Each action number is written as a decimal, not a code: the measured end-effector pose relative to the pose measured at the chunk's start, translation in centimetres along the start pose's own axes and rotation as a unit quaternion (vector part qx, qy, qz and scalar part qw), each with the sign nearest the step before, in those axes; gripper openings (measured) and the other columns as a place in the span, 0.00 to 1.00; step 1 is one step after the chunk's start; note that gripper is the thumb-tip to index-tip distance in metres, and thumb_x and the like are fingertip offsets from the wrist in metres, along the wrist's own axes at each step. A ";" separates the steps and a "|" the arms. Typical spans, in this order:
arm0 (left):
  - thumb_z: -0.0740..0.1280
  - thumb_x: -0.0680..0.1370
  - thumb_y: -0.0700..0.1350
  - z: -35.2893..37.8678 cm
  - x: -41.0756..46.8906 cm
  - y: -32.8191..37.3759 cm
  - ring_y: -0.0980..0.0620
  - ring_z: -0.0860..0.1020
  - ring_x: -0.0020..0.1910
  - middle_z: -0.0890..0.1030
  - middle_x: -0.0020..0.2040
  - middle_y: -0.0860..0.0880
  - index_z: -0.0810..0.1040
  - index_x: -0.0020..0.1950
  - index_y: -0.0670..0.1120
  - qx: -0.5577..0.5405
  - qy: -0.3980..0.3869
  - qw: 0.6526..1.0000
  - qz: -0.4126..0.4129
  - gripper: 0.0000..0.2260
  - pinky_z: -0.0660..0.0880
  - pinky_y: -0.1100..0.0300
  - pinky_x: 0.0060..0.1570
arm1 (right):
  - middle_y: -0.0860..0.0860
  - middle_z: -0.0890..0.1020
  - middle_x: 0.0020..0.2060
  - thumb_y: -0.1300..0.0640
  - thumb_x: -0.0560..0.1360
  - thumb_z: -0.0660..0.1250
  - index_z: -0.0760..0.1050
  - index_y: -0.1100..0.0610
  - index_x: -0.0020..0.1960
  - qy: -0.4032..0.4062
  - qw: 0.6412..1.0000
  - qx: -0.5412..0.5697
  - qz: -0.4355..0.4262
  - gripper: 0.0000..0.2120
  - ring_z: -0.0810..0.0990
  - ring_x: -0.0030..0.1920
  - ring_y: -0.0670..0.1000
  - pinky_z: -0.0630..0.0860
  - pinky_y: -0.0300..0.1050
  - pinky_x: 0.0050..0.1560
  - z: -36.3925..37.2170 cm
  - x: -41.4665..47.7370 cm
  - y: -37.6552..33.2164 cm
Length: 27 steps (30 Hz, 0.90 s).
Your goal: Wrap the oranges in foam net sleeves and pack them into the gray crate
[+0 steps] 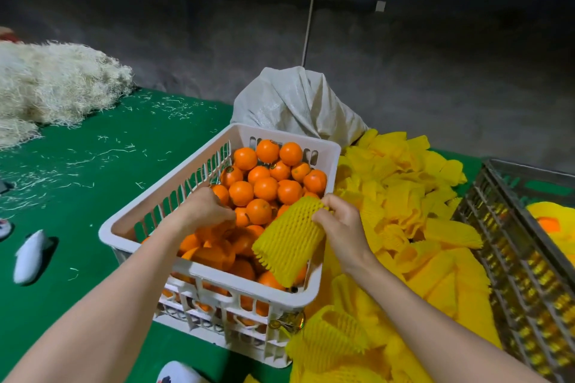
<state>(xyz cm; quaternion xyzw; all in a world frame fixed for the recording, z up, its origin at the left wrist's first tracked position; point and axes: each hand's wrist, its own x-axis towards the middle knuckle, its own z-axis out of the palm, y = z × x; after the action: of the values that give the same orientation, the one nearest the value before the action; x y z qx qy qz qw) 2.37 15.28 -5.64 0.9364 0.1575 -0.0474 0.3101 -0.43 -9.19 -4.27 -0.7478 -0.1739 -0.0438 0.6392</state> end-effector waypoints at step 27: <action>0.68 0.67 0.49 12.4 -14.4 17.1 0.51 0.82 0.34 0.84 0.37 0.46 0.75 0.59 0.50 -0.665 -0.194 0.718 0.066 0.20 0.77 0.60 0.30 | 0.44 0.71 0.25 0.60 0.64 0.61 0.71 0.53 0.32 0.086 0.996 -0.005 -0.035 0.04 0.67 0.27 0.43 0.63 0.40 0.29 -11.0 -6.8 -2.3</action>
<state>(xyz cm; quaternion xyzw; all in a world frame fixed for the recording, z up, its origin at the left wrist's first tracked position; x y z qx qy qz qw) -5.61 -8.90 -3.28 0.4676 0.0227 -0.0908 0.8790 -5.78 -20.98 -2.06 -0.7382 -0.1439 -0.1310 0.6459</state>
